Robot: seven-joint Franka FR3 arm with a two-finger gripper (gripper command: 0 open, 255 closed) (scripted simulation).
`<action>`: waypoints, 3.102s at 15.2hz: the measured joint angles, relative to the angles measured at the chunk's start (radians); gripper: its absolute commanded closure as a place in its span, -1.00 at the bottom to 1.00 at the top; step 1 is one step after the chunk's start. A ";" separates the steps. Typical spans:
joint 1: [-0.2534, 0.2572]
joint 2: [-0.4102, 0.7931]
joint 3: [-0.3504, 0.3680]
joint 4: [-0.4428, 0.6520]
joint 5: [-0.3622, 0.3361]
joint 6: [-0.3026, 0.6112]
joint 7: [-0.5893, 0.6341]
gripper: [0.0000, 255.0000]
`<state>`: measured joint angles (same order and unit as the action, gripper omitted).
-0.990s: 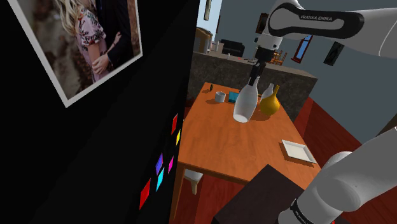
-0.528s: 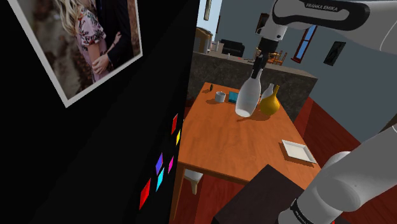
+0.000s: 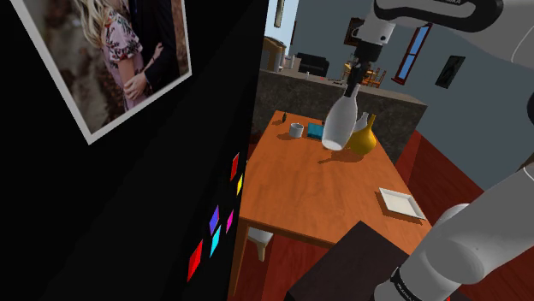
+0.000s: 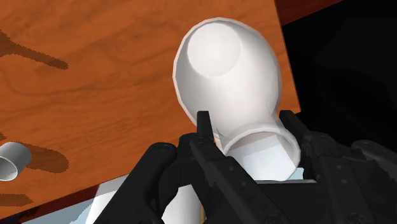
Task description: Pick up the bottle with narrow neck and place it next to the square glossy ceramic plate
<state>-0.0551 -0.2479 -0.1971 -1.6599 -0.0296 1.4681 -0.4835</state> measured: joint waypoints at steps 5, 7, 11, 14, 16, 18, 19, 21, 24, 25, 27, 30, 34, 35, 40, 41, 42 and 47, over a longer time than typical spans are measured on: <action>-0.042 -0.013 -0.074 0.005 -0.016 -0.015 -0.115 1.00; -0.060 -0.017 -0.107 0.000 -0.022 -0.014 -0.165 1.00; -0.093 -0.010 -0.173 0.023 -0.032 -0.027 -0.267 1.00; -0.119 0.021 -0.232 0.053 -0.029 -0.026 -0.352 1.00; -0.136 0.041 -0.268 0.076 -0.026 -0.030 -0.406 1.00; -0.153 0.065 -0.304 0.106 -0.019 -0.037 -0.459 1.00; -0.163 0.081 -0.325 0.123 -0.012 -0.040 -0.489 1.00; -0.185 0.130 -0.370 0.175 0.009 -0.050 -0.556 1.00; -0.229 0.206 -0.439 0.257 0.052 -0.071 -0.661 1.00; -0.236 0.217 -0.448 0.260 0.059 -0.065 -0.678 1.00; -0.240 0.207 -0.452 0.223 0.052 -0.037 -0.689 1.00; -0.239 0.189 -0.449 0.161 0.041 0.010 -0.687 1.00; -0.237 0.165 -0.444 0.084 0.027 0.069 -0.680 1.00; -0.236 0.158 -0.442 0.063 0.023 0.085 -0.678 1.00; -0.235 0.132 -0.436 -0.028 0.008 0.154 -0.669 1.00; -0.235 0.127 -0.435 -0.046 0.005 0.169 -0.666 1.00; -0.235 0.122 -0.434 -0.063 0.002 0.181 -0.665 1.00; -0.236 0.111 -0.433 -0.144 -0.005 0.253 -0.662 1.00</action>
<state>-0.2910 -0.1368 -0.6299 -1.8043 -0.0343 1.7211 -1.1456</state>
